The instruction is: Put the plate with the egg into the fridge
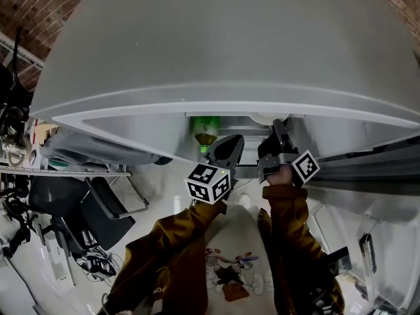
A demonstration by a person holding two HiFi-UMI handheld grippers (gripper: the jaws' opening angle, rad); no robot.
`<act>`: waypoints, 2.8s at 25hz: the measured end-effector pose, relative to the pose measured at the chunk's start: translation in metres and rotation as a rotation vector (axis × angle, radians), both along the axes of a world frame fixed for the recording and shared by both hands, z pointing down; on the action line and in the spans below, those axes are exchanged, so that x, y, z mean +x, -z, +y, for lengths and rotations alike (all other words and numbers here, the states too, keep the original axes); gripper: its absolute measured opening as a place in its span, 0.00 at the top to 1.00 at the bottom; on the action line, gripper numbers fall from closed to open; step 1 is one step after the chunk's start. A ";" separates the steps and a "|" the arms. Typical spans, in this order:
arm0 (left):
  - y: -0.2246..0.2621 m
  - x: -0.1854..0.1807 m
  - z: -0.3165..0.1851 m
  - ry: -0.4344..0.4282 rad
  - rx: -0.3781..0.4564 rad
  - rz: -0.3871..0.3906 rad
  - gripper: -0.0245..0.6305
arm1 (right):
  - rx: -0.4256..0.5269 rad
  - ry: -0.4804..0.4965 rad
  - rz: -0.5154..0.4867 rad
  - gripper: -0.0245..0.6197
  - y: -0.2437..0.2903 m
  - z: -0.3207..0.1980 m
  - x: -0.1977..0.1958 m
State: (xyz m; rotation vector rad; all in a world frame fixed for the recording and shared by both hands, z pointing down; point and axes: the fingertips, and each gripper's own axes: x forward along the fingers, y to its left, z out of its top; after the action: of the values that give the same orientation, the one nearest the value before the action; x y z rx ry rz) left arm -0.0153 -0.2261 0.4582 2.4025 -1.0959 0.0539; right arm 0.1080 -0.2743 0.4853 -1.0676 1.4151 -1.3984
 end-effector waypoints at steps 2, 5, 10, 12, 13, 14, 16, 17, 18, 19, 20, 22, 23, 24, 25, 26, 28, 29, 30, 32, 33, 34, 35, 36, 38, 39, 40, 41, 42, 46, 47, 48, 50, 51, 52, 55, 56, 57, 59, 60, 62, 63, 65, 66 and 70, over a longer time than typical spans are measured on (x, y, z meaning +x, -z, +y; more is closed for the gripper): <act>-0.001 0.000 -0.003 0.001 -0.001 0.000 0.95 | -0.003 -0.004 -0.001 0.94 -0.001 -0.004 0.002; -0.001 -0.001 -0.008 0.004 -0.005 0.002 0.95 | -0.011 -0.011 -0.005 0.94 -0.003 -0.008 0.003; 0.001 -0.001 -0.011 0.004 -0.005 0.003 0.95 | -0.025 -0.022 -0.002 0.94 -0.007 -0.012 0.007; 0.002 0.001 -0.012 0.002 -0.004 0.004 0.95 | -0.032 -0.025 -0.002 0.94 -0.009 -0.014 0.009; 0.002 0.001 -0.013 0.000 -0.004 0.003 0.95 | -0.035 -0.026 -0.004 0.94 -0.010 -0.015 0.009; 0.002 0.002 -0.014 -0.001 -0.005 0.002 0.95 | -0.037 -0.027 -0.004 0.94 -0.010 -0.017 0.010; 0.002 0.003 -0.015 -0.002 -0.006 0.002 0.95 | -0.040 -0.028 -0.004 0.94 -0.011 -0.019 0.011; 0.002 0.003 -0.015 -0.001 -0.007 0.001 0.95 | -0.041 -0.028 -0.004 0.94 -0.012 -0.020 0.012; 0.001 0.002 -0.016 0.001 -0.007 0.001 0.95 | -0.041 -0.029 -0.005 0.94 -0.012 -0.021 0.012; 0.001 0.002 -0.016 0.002 -0.007 0.000 0.95 | -0.042 -0.031 -0.006 0.94 -0.013 -0.022 0.012; 0.001 0.002 -0.017 0.003 -0.008 0.001 0.95 | -0.042 -0.032 -0.006 0.94 -0.013 -0.023 0.013; 0.001 0.001 -0.018 0.003 -0.008 0.001 0.95 | -0.044 -0.035 -0.005 0.94 -0.014 -0.024 0.014; 0.001 0.002 -0.018 0.003 -0.009 0.001 0.95 | -0.045 -0.037 -0.005 0.94 -0.014 -0.025 0.015; 0.001 0.002 -0.018 0.002 -0.009 0.002 0.95 | -0.046 -0.039 -0.006 0.94 -0.014 -0.025 0.015; 0.001 0.002 -0.018 0.000 -0.010 0.002 0.95 | -0.048 -0.041 -0.006 0.94 -0.014 -0.026 0.016; 0.001 0.003 -0.018 -0.002 -0.010 0.003 0.95 | -0.051 -0.044 -0.006 0.94 -0.014 -0.026 0.017; 0.000 0.004 -0.018 -0.004 -0.012 0.004 0.95 | -0.057 -0.050 -0.003 0.94 -0.015 -0.026 0.019; 0.000 0.004 -0.018 -0.004 -0.012 0.005 0.95 | -0.059 -0.052 -0.003 0.94 -0.015 -0.027 0.020; 0.000 0.005 -0.019 -0.004 -0.014 0.006 0.95 | -0.061 -0.053 -0.006 0.94 -0.015 -0.028 0.021; -0.001 0.004 -0.019 -0.001 -0.019 0.009 0.95 | -0.067 -0.055 -0.015 0.94 -0.016 -0.029 0.021; -0.002 0.004 -0.019 0.001 -0.023 0.011 0.95 | -0.069 -0.056 -0.015 0.94 -0.016 -0.029 0.021; -0.002 0.003 -0.019 0.003 -0.026 0.013 0.95 | -0.070 -0.057 -0.012 0.94 -0.016 -0.029 0.022; -0.002 0.003 -0.019 0.004 -0.028 0.014 0.95 | -0.071 -0.059 -0.008 0.94 -0.016 -0.029 0.022; -0.002 0.003 -0.018 0.004 -0.029 0.015 0.95 | -0.073 -0.061 -0.006 0.94 -0.016 -0.029 0.022; -0.002 0.003 -0.018 0.003 -0.027 0.014 0.95 | -0.082 -0.062 -0.005 0.94 -0.017 -0.029 0.022; -0.002 0.003 -0.018 0.003 -0.027 0.014 0.95 | -0.092 -0.062 0.001 0.94 -0.018 -0.028 0.021; -0.003 0.002 -0.017 0.002 -0.027 0.014 0.95 | -0.103 -0.061 0.009 0.94 -0.019 -0.027 0.021; -0.003 0.002 -0.016 0.002 -0.028 0.014 0.95 | -0.114 -0.060 0.016 0.94 -0.021 -0.026 0.021; -0.003 0.002 -0.016 0.002 -0.029 0.014 0.95 | -0.123 -0.059 0.019 0.93 -0.023 -0.026 0.020; -0.005 0.001 -0.015 0.001 -0.033 0.017 0.95 | -0.132 -0.059 0.012 0.89 -0.031 -0.026 0.020; -0.005 0.001 -0.015 0.001 -0.034 0.017 0.95 | -0.131 -0.059 0.014 0.88 -0.028 -0.026 0.019; -0.006 0.001 -0.015 0.001 -0.036 0.017 0.95 | -0.132 -0.060 0.016 0.87 -0.026 -0.026 0.019; -0.006 0.001 -0.015 0.001 -0.040 0.018 0.95 | -0.133 -0.062 0.020 0.85 -0.023 -0.025 0.018; -0.007 0.001 -0.015 0.002 -0.041 0.019 0.95 | -0.132 -0.061 0.023 0.84 -0.022 -0.026 0.018; -0.007 0.001 -0.015 0.002 -0.041 0.020 0.95 | -0.133 -0.061 0.026 0.82 -0.021 -0.026 0.019; -0.006 0.000 -0.015 0.001 -0.042 0.021 0.95 | -0.147 -0.070 0.029 0.77 -0.023 -0.025 0.021; -0.006 0.001 -0.014 -0.001 -0.042 0.022 0.95 | -0.151 -0.074 0.034 0.75 -0.023 -0.025 0.022; -0.006 0.001 -0.014 -0.003 -0.042 0.022 0.95 | -0.155 -0.077 0.039 0.74 -0.024 -0.025 0.022; -0.007 0.000 -0.014 -0.006 -0.042 0.023 0.95 | -0.159 -0.076 0.041 0.69 -0.029 -0.025 0.023; -0.008 0.000 -0.013 -0.005 -0.043 0.024 0.95 | -0.160 -0.073 0.036 0.68 -0.032 -0.025 0.022; -0.009 0.000 -0.012 -0.004 -0.046 0.025 0.95 | -0.163 -0.069 0.026 0.66 -0.032 -0.022 0.020; -0.009 0.000 -0.012 -0.004 -0.046 0.026 0.95 | -0.165 -0.068 0.024 0.65 -0.031 -0.021 0.019; -0.007 0.001 -0.011 -0.005 -0.043 0.027 0.95 | -0.164 -0.068 0.026 0.64 -0.028 -0.019 0.018; -0.006 0.001 -0.011 -0.005 -0.041 0.027 0.95 | -0.160 -0.067 0.026 0.64 -0.026 -0.019 0.017; -0.006 -0.002 -0.009 -0.002 -0.038 0.031 0.95 | -0.145 -0.057 0.030 0.63 -0.026 -0.017 0.017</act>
State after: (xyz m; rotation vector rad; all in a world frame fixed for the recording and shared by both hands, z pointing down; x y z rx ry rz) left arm -0.0170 -0.2353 0.4639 2.3627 -1.0688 0.0376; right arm 0.1246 -0.2916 0.5109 -1.2163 1.3098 -1.4665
